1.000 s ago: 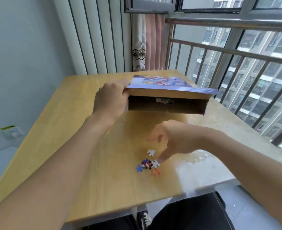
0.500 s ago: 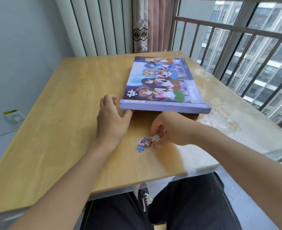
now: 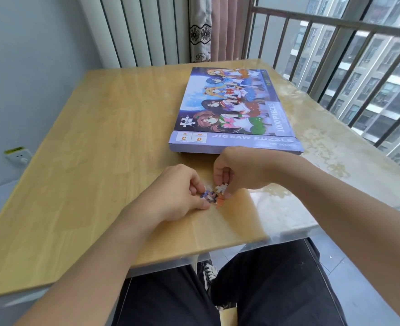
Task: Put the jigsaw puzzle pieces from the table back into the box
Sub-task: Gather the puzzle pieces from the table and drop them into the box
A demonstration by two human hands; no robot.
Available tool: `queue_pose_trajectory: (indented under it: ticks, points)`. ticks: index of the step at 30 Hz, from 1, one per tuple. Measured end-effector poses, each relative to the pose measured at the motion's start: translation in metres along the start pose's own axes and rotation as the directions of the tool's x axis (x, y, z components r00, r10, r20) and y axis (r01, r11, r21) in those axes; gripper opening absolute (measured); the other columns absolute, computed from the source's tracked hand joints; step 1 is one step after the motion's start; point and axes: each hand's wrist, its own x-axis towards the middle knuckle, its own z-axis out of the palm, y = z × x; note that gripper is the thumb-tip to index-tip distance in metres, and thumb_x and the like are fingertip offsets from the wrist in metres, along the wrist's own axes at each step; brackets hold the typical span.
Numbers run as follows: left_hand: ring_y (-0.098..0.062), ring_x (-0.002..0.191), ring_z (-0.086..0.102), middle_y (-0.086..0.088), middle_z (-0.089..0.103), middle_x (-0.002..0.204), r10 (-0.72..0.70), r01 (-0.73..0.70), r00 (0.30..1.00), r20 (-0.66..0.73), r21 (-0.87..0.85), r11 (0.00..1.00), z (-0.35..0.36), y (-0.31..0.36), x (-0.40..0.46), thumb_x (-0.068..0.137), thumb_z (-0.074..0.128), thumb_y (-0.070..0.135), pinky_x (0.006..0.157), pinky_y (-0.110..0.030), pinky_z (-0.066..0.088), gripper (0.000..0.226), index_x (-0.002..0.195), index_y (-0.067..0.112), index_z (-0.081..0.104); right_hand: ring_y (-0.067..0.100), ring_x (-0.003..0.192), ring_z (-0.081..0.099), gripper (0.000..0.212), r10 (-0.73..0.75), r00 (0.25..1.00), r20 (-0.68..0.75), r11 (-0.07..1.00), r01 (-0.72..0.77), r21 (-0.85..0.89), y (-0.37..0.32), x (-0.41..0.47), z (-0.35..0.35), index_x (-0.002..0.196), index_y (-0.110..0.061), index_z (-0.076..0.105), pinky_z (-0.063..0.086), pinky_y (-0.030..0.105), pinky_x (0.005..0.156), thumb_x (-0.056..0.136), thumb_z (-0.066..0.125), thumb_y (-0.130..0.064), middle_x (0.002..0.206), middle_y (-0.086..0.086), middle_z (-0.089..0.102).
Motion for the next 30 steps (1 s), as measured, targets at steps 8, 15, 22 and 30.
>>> queue_pose_trajectory:
  ticks: [8, 15, 22, 30]
  points:
    - [-0.005, 0.057, 0.053, 0.005, 0.069, 0.072, 0.022, -0.022, 1.0, -0.004, -0.007, 1.0, 0.002, 0.003, -0.003, 0.074, 0.088, 0.022, 0.05, -0.012, 0.035, 0.023, 0.074, 0.023, 0.065, 0.014, 0.077, 0.061, 0.027, -0.027, 0.997, -0.067, 0.995, 0.033, 0.094, 0.004, -0.008, 0.006, 0.091, -0.024, 0.069, 0.05, 0.027, 0.065, 0.071, 0.088, -0.026, 0.085, -0.009, 0.067]
    - [-0.006, 0.053, 0.058, 0.004, 0.069, 0.064, 0.047, -0.064, 0.995, -0.087, -0.199, 0.978, 0.006, -0.006, -0.01, 0.074, 0.087, 0.014, 0.055, -0.015, 0.043, 0.026, 0.071, 0.02, 0.062, 0.015, 0.074, 0.063, 0.03, -0.039, 0.997, -0.062, 0.986, 0.048, 0.162, 0.003, -0.008, 0.007, 0.084, -0.03, 0.066, 0.051, 0.03, 0.064, 0.068, 0.088, -0.017, 0.083, -0.007, 0.069]
    - [-0.007, 0.061, 0.056, 0.003, 0.067, 0.076, 0.005, -0.027, 0.999, -0.054, -0.425, 0.905, 0.001, -0.014, -0.007, 0.082, 0.08, 0.006, 0.055, -0.013, 0.043, 0.025, 0.098, 0.023, 0.069, 0.014, 0.077, 0.066, 0.026, -0.011, 0.999, -0.046, 0.998, 0.013, 0.055, 0.0, -0.007, 0.003, 0.09, -0.029, 0.071, 0.052, 0.027, 0.066, 0.072, 0.088, -0.022, 0.085, -0.005, 0.071]
    - [0.001, 0.062, 0.063, 0.004, 0.074, 0.073, -0.05, -0.01, 0.991, -0.126, -0.434, 0.901, 0.005, -0.011, -0.01, 0.093, 0.07, 0.016, 0.057, -0.01, 0.045, 0.008, 0.087, 0.017, 0.075, 0.012, 0.072, 0.069, 0.015, -0.017, 1.0, 0.004, 1.0, 0.017, -0.009, -0.004, -0.006, 0.002, 0.09, -0.024, 0.076, 0.052, 0.026, 0.062, 0.077, 0.082, -0.019, 0.078, -0.006, 0.073]
